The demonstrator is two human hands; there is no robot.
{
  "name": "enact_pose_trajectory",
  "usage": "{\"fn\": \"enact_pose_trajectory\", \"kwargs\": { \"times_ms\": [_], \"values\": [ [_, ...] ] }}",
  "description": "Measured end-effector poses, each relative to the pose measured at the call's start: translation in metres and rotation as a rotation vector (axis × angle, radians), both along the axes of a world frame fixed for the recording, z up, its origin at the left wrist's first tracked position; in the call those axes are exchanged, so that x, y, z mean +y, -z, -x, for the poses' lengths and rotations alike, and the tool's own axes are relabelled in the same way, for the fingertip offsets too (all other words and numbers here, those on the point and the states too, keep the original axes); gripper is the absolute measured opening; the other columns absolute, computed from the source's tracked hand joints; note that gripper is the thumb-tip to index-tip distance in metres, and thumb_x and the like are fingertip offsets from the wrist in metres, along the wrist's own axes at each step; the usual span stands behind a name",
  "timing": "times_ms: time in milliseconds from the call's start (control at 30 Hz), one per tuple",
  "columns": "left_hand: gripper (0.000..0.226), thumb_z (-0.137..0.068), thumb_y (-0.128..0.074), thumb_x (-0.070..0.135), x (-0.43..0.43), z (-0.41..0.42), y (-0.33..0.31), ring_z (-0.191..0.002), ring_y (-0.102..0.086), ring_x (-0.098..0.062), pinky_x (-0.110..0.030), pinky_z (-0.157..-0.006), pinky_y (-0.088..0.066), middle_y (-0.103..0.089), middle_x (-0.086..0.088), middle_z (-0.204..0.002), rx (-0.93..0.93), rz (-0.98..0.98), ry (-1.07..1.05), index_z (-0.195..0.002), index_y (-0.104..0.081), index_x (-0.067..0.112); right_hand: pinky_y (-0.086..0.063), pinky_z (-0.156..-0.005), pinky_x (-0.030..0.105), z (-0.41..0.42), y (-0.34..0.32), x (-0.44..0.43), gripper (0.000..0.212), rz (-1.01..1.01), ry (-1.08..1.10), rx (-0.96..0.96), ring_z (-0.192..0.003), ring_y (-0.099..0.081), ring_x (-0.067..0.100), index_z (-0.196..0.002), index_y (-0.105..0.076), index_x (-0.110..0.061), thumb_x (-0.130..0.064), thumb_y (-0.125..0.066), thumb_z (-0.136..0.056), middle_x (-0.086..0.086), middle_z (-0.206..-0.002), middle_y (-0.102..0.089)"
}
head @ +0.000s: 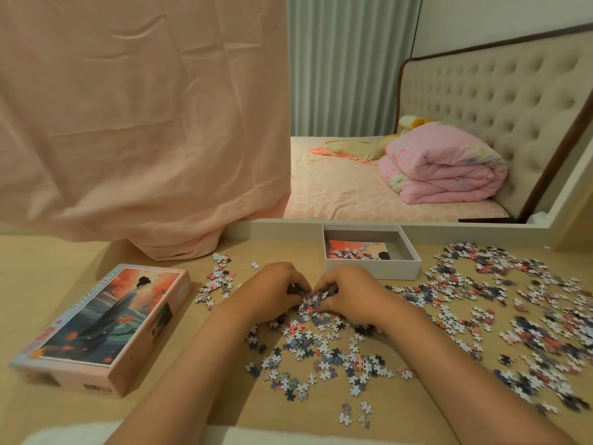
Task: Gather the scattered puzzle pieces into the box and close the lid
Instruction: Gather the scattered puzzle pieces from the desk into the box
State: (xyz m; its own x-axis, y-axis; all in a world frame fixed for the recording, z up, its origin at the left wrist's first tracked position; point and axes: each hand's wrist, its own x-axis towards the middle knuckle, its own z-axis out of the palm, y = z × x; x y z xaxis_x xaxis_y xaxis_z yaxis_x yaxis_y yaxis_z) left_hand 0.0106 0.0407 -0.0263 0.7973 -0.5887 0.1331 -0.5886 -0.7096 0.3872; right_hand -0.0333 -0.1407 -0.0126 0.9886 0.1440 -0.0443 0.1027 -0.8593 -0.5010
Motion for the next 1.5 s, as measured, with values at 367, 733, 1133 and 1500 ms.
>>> {"fn": "enact_pose_trajectory", "kwargs": {
  "times_ms": [367, 733, 1133, 1500],
  "values": [
    [0.01, -0.083, -0.077, 0.021, -0.034, -0.01, -0.017, -0.084, -0.063, -0.001, -0.023, -0.078, -0.051, -0.07, 0.012, -0.093, 0.039, 0.388, -0.141, -0.09, -0.075, 0.029, -0.063, -0.069, 0.041, -0.018, -0.035, -0.05, 0.027, -0.343, 0.136, -0.114, -0.069, -0.074, 0.025, -0.099, -0.077, -0.02, 0.001, -0.067, -0.087, -0.005, -0.086, -0.073],
    [0.015, -0.089, -0.069, 0.011, -0.118, -0.053, -0.039, -0.074, -0.061, -0.007, -0.02, -0.069, -0.051, -0.068, 0.002, -0.091, -0.04, 0.277, -0.088, -0.101, -0.074, 0.017, -0.039, -0.07, 0.026, -0.043, -0.012, -0.093, 0.028, -0.129, 0.208, -0.315, -0.087, -0.062, 0.02, -0.12, -0.073, -0.024, -0.016, -0.057, -0.098, 0.006, -0.103, -0.074],
    [0.018, -0.089, -0.067, 0.032, -0.09, -0.052, -0.016, -0.097, -0.06, -0.014, -0.035, -0.088, -0.048, -0.066, 0.006, -0.107, -0.19, 0.152, -0.055, -0.104, -0.075, 0.026, -0.051, -0.077, 0.033, -0.034, -0.011, -0.092, 0.03, 0.058, 0.142, -0.205, -0.086, -0.065, 0.015, -0.117, -0.073, -0.023, -0.024, -0.048, -0.101, -0.006, -0.1, -0.072],
    [0.047, -0.094, -0.045, 0.052, 0.027, -0.036, 0.016, -0.134, -0.039, -0.022, -0.04, -0.109, -0.035, -0.045, 0.0, -0.147, -0.118, -0.157, -0.41, -0.137, -0.051, 0.032, -0.046, -0.098, 0.029, -0.005, -0.021, -0.009, 0.029, 0.075, -0.213, -0.224, -0.114, -0.059, 0.012, -0.124, -0.069, -0.026, -0.025, -0.05, -0.101, -0.007, -0.127, -0.064]
  ]
}}
